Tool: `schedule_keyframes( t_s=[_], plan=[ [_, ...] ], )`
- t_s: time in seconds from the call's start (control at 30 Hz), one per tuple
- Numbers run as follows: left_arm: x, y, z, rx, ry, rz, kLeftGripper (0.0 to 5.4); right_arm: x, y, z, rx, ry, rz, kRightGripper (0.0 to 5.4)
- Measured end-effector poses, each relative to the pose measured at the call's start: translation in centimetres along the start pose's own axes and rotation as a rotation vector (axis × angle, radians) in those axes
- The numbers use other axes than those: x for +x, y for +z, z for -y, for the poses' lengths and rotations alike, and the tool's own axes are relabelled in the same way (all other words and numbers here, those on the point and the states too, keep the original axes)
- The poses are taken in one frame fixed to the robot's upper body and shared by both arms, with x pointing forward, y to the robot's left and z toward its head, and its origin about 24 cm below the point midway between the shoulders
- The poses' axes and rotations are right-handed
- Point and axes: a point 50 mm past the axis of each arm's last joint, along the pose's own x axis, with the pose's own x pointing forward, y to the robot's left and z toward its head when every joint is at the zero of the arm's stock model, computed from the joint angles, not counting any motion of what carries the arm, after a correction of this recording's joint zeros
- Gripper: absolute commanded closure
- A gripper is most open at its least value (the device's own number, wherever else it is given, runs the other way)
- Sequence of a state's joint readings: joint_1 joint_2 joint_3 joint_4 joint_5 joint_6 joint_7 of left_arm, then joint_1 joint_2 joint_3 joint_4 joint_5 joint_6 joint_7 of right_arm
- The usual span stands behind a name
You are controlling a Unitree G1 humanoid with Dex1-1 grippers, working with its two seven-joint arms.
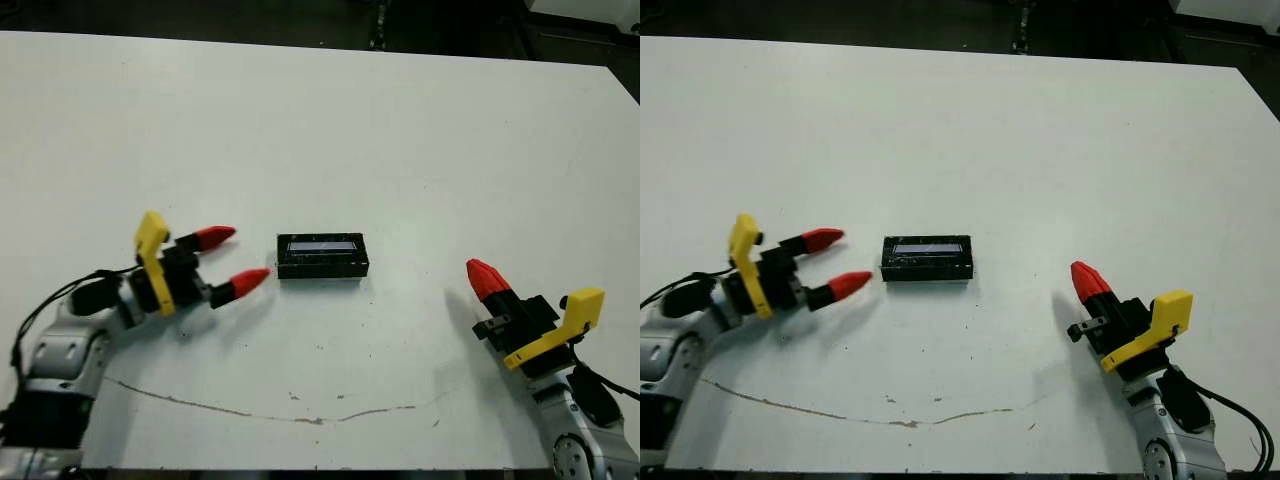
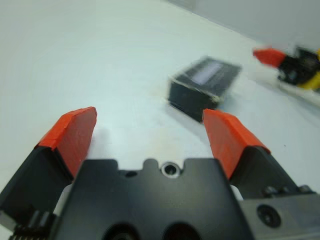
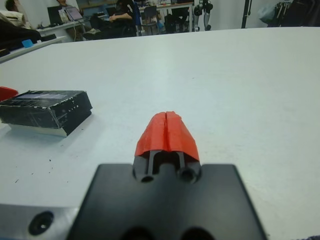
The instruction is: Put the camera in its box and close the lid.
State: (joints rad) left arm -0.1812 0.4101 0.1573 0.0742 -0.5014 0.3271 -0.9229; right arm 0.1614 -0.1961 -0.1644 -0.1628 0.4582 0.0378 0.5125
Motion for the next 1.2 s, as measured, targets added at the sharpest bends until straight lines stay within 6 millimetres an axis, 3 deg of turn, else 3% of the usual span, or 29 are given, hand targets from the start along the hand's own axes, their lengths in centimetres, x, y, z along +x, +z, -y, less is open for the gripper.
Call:
schedule_keyframes(
  t_s=[0.1,0.2,0.37,0.6,0.83,1.2],
  plan=[
    [-1.1,2.4,0.0,0.045,0.095,0.137,0.16,0.0,0.0,0.0,0.002,0.001,-0.002,5.4],
    [-1.2,4.6,1.4,0.1,0.193,0.282,0.52,0.1,0.0,-0.1,0.006,-0.001,-0.011,5.4],
    [-0.3,7.2,3.4,0.154,0.171,0.424,1.25,0.1,0.1,-0.2,0.003,-0.002,-0.009,5.4],
    [2.7,9.8,5.6,0.23,0.036,0.44,2.3,0.1,0.0,-0.3,-0.008,-0.004,-0.016,5.4],
    [6.6,8.8,6.7,0.205,-0.018,0.303,3.33,0.0,0.2,-0.3,-0.017,-0.018,-0.012,5.4],
    [11.4,4.8,7.3,-0.016,0.1,0.031,5.02,0.1,0.2,-0.4,-0.015,-0.019,-0.015,5.4]
  ],
)
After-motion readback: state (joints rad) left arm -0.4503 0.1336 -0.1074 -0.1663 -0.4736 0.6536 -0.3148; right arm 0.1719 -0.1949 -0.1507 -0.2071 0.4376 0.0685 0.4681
